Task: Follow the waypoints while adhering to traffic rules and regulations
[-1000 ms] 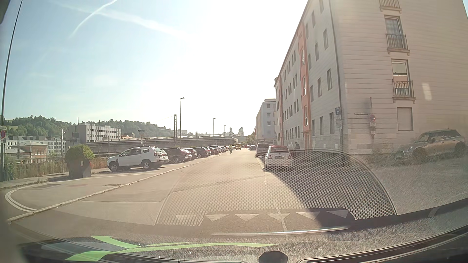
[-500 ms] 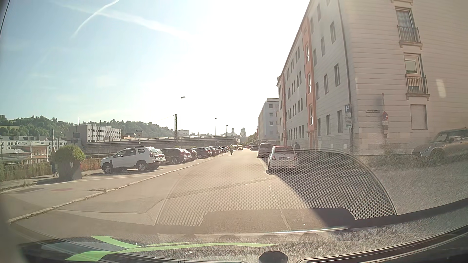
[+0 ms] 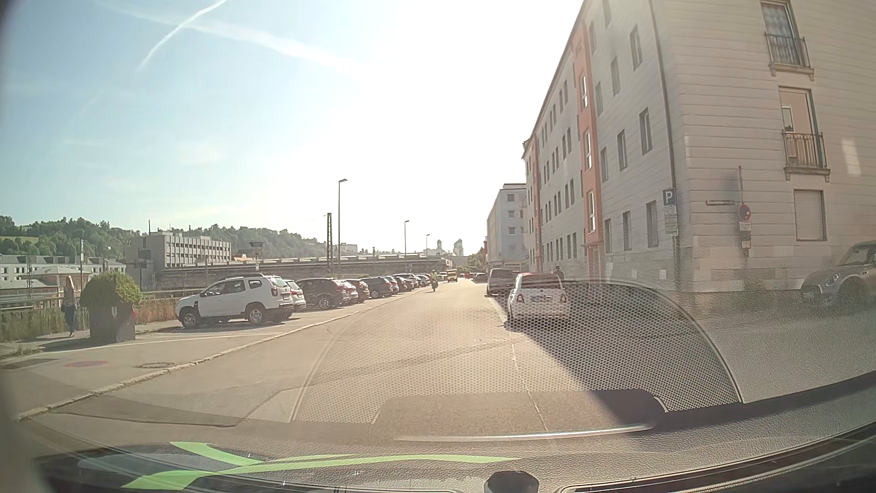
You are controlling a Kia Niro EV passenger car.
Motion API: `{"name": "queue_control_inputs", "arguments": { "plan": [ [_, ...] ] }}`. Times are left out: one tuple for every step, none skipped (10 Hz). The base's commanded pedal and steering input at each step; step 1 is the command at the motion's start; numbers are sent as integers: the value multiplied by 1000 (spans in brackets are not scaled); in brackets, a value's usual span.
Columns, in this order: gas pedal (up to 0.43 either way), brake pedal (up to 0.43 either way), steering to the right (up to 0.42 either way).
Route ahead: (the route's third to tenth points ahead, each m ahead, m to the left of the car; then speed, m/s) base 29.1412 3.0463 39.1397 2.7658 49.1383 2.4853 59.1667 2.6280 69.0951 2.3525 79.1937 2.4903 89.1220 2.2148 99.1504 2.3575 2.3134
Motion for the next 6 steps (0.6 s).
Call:
{"name": "queue_control_inputs", "arguments": {
  "plan": [
    [0,0,-25],
    [0,0,-25],
    [0,0,-25],
    [0,0,-25],
    [0,0,-25],
    [0,0,-25]
  ]
}}
